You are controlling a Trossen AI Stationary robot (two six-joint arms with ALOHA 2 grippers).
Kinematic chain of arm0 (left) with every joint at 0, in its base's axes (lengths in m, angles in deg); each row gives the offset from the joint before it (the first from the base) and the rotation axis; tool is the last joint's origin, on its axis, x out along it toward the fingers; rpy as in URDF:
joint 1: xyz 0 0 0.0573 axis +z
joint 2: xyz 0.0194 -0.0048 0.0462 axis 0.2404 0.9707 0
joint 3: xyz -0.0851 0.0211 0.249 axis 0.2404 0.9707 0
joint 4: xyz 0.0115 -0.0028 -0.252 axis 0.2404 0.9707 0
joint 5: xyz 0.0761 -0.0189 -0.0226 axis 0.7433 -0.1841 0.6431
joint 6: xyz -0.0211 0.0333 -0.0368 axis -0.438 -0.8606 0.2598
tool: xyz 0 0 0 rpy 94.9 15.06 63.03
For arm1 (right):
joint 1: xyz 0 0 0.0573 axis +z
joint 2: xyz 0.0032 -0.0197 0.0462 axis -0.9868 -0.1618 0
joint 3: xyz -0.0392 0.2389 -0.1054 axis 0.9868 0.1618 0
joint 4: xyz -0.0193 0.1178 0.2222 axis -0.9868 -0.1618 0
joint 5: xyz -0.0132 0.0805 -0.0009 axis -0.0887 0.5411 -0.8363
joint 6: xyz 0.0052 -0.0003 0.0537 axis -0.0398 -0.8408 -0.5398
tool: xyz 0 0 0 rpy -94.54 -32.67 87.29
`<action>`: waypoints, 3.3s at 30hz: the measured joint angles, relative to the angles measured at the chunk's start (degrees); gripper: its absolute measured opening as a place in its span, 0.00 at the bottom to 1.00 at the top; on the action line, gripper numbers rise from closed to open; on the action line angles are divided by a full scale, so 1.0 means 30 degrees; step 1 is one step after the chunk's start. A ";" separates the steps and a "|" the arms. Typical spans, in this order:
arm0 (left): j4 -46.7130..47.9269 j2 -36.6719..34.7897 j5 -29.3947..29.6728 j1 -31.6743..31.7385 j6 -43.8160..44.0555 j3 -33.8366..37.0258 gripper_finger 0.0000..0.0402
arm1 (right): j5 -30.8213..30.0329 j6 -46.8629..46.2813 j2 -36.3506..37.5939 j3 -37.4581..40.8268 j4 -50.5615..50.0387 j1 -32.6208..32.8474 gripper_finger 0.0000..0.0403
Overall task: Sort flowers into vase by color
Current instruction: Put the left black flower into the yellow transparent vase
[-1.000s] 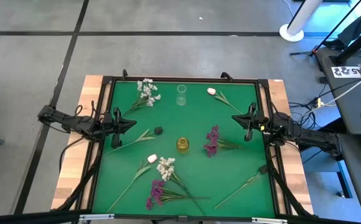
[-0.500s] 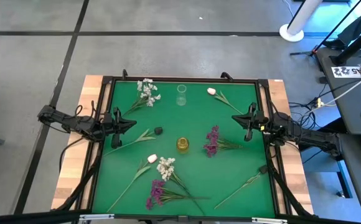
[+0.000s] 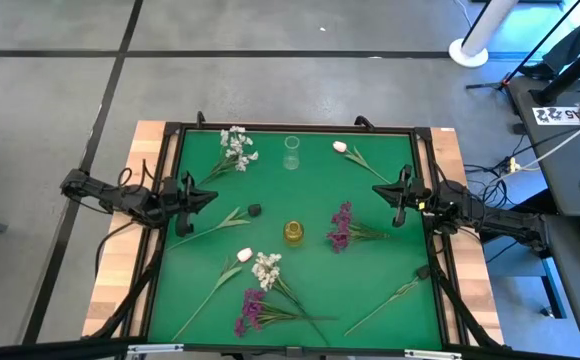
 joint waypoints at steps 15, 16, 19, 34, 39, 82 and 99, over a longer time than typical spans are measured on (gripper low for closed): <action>0.0385 0.0234 -0.0019 -0.0006 -0.0461 -0.1410 0.00 | -0.0002 -0.0005 -0.0005 0.0000 0.0003 0.0003 0.03; 0.1484 0.0491 0.0107 -0.0006 -0.0272 -0.1967 0.00 | -0.0001 -0.0003 -0.0004 0.0000 0.0003 0.0003 0.03; 0.6349 0.1928 0.1001 -0.0006 0.1595 -0.3731 0.00 | 0.0001 0.0003 0.0002 0.0000 0.0003 -0.0002 0.03; 1.4581 1.3786 -0.1240 -0.0006 1.0177 -1.1044 0.00 | 0.0005 0.0003 -0.0005 0.0000 0.0003 -0.0005 0.03; 2.0130 1.7044 -0.2176 0.0341 1.2772 -1.3892 0.00 | -0.0002 -0.0005 -0.0001 0.0000 0.0003 0.0003 0.03; 1.6367 2.5827 -0.9152 0.5291 0.8472 -1.1574 0.35 | -0.0002 0.0003 0.0002 0.0000 0.0003 0.0003 0.03; 1.5647 2.5844 -1.0296 0.4796 0.8754 -1.1408 0.35 | -0.0002 -0.0004 0.0002 -0.0002 0.0003 0.0002 0.03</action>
